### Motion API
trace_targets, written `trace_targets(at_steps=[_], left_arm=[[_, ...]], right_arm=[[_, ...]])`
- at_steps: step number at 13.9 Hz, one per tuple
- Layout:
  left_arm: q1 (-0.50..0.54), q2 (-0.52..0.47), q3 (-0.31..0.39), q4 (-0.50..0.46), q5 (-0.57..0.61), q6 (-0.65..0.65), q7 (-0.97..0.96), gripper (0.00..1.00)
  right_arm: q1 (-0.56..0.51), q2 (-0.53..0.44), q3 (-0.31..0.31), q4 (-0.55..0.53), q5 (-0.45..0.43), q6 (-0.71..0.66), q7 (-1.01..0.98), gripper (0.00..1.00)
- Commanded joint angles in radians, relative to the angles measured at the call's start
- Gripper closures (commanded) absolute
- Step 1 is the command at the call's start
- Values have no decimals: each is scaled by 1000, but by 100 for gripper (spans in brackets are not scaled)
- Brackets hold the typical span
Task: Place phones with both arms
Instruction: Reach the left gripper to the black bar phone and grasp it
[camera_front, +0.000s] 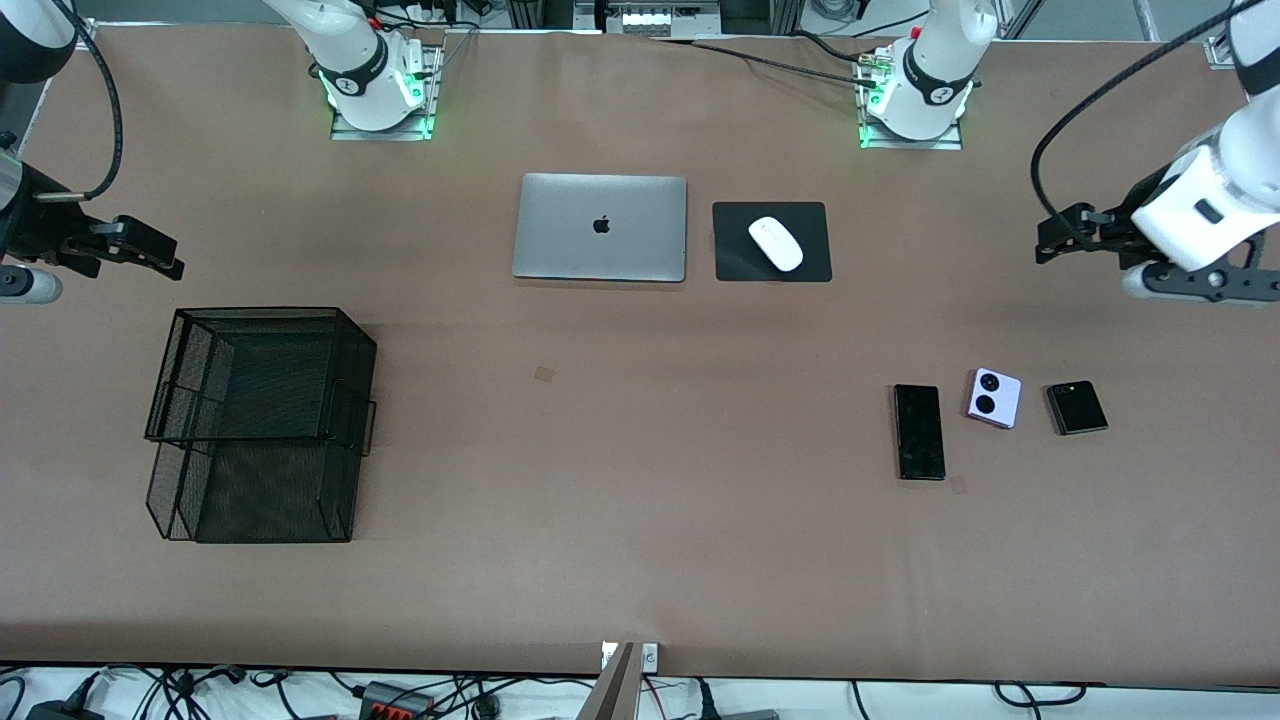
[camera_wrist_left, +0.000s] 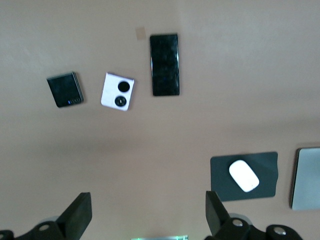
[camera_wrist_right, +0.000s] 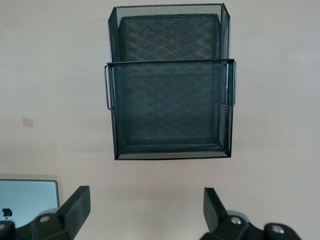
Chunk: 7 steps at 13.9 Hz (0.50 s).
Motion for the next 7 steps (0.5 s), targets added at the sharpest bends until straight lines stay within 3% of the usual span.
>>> trace_targets(at_steps=[1,3,7], left_arm=[[10,66,0,33,6,-39,62,0],[19,127,0,19,6,26,76,0],[7,207,-3,-108,9,340,66,0]], right_arm=[[-3,-1,1,2,-3,-1,-17,0],[-5,-1,1,2,-3,2,-14,0],[-5,6,1,2,-3,2,-10,0]])
